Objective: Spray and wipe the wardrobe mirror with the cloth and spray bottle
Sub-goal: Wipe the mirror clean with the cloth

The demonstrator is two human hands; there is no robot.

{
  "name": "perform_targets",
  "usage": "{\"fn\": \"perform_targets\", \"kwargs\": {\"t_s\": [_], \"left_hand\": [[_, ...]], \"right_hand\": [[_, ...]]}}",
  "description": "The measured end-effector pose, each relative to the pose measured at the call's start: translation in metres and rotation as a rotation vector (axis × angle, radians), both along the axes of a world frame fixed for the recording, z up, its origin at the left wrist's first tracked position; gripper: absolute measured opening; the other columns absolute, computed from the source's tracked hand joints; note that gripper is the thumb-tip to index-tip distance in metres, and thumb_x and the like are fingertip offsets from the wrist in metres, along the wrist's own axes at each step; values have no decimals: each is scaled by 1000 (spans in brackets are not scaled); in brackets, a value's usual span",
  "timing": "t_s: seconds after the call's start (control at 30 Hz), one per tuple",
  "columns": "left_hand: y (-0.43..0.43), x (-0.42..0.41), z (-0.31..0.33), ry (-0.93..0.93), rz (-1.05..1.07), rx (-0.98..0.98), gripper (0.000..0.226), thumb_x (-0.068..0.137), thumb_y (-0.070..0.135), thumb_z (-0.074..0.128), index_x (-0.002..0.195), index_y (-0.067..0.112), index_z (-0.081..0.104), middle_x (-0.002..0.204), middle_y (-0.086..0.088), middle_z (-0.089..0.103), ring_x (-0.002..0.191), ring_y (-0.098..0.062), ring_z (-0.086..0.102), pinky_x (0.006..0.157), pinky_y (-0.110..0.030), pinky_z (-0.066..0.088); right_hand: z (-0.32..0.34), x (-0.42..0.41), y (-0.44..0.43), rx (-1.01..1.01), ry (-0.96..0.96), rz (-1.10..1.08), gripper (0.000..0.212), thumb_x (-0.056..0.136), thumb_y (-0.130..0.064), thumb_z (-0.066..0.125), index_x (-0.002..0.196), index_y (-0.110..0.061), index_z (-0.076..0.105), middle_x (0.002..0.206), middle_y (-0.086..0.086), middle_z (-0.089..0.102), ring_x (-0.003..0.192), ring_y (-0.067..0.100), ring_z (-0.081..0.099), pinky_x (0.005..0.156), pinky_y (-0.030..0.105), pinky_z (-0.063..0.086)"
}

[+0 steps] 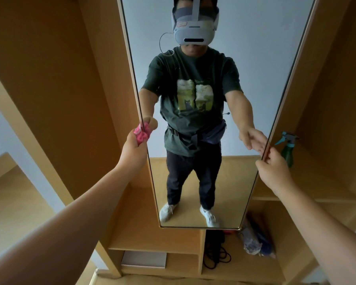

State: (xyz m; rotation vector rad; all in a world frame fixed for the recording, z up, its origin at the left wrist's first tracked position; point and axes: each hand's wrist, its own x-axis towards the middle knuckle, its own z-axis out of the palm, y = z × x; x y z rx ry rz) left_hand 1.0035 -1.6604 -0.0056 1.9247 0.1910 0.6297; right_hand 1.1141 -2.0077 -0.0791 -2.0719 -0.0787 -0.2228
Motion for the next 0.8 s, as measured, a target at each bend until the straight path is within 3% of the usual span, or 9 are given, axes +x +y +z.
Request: {"fn": "perform_targets", "kwargs": {"t_s": [0.07, 0.2, 0.37, 0.43, 0.53, 0.67, 0.8], "left_hand": [[1, 0, -7, 21, 21, 20, 36, 99, 8, 37, 131, 22, 44, 102, 26, 54, 98, 6, 56, 73, -11, 43], [3, 3, -20, 43, 22, 45, 41, 97, 5, 38, 135, 21, 43, 106, 24, 54, 91, 23, 50, 73, -4, 40], [5, 7, -32, 53, -10, 55, 50, 95, 1, 34, 140, 23, 41, 129, 5, 56, 118, -7, 51, 91, -18, 37], [5, 9, -38, 73, 10, 67, 48, 97, 5, 33, 140, 24, 39, 130, 3, 56, 114, -10, 53, 86, -21, 38], [6, 10, -47, 90, 9, 76, 51, 96, 4, 34, 142, 24, 36, 129, 2, 56, 111, -10, 54, 81, -16, 39], [4, 8, -56, 75, -8, 75, 51, 95, 0, 35, 141, 22, 38, 129, 6, 54, 118, -6, 50, 88, -12, 35], [2, 6, -69, 92, 65, 85, 38, 99, 10, 37, 134, 25, 39, 112, 14, 53, 95, 8, 51, 69, -4, 36]], "right_hand": [[-6, 1, -2, -10, 18, -3, 56, 91, -15, 53, 144, -20, 36, 128, 3, 58, 80, -3, 53, 61, 17, 42], [-14, 1, -6, -31, 50, 14, 56, 89, -13, 55, 142, -21, 39, 122, -3, 57, 86, 1, 56, 65, 20, 44], [-23, -1, -6, -55, 84, 18, 58, 88, -11, 54, 142, -26, 39, 112, -6, 56, 84, 3, 56, 63, 21, 44], [-26, -2, -4, -62, 96, 11, 59, 88, -11, 53, 143, -26, 37, 113, -5, 56, 81, 0, 54, 63, 23, 46], [-31, -4, -2, -78, 103, 3, 58, 88, -8, 52, 142, -23, 39, 116, 0, 59, 83, 7, 58, 61, 27, 49], [-38, -6, 0, -101, 109, -1, 56, 87, -6, 53, 141, -16, 41, 124, 6, 59, 98, 22, 60, 71, 33, 51], [-47, -6, 1, -104, 123, -14, 57, 87, -5, 53, 142, -15, 41, 124, 6, 59, 94, 19, 58, 71, 32, 49]]}}
